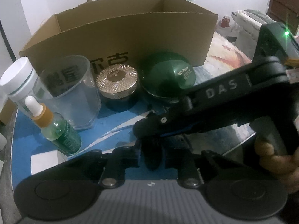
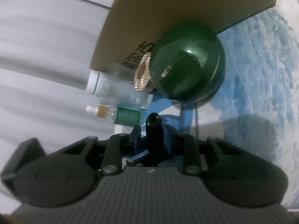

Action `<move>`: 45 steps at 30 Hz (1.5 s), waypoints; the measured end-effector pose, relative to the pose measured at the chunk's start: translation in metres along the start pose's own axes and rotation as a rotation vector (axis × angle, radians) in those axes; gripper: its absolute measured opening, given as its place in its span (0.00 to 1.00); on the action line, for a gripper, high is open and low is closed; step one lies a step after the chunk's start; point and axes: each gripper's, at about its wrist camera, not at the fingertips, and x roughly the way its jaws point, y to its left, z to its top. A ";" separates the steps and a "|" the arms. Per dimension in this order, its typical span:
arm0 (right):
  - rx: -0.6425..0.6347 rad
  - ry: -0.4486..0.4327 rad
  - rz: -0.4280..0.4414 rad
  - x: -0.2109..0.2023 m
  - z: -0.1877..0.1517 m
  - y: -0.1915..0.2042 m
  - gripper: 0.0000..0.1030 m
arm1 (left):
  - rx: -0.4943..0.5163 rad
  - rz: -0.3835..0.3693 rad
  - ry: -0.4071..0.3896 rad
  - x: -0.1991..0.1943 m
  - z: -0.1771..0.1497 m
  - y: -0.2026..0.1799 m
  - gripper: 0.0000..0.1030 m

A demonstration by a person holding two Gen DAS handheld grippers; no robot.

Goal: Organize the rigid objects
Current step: 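Carry the black oval case into the box and open the right gripper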

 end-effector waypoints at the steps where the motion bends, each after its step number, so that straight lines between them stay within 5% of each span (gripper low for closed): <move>1: 0.002 0.001 -0.008 0.001 0.000 -0.001 0.22 | 0.003 0.004 -0.005 -0.001 0.000 -0.001 0.19; 9: -0.067 -0.047 -0.002 -0.018 -0.001 0.027 0.22 | 0.052 0.052 -0.112 -0.047 0.018 -0.010 0.19; 18: -0.321 -0.144 0.053 -0.053 0.046 0.121 0.22 | 0.142 0.136 -0.240 -0.101 0.103 0.010 0.20; 24: -0.329 -0.065 0.040 -0.024 0.128 0.138 0.22 | 0.080 0.084 -0.084 -0.056 0.175 0.060 0.19; 33: -0.064 0.229 -0.055 0.071 0.220 0.074 0.22 | -0.057 0.018 0.267 0.049 0.218 0.116 0.18; 37: -0.015 0.291 -0.091 0.093 0.228 0.058 0.24 | -0.078 0.061 0.322 0.064 0.221 0.128 0.21; 45: -0.011 0.312 -0.112 0.108 0.236 0.060 0.44 | -0.098 0.068 0.268 0.044 0.216 0.132 0.35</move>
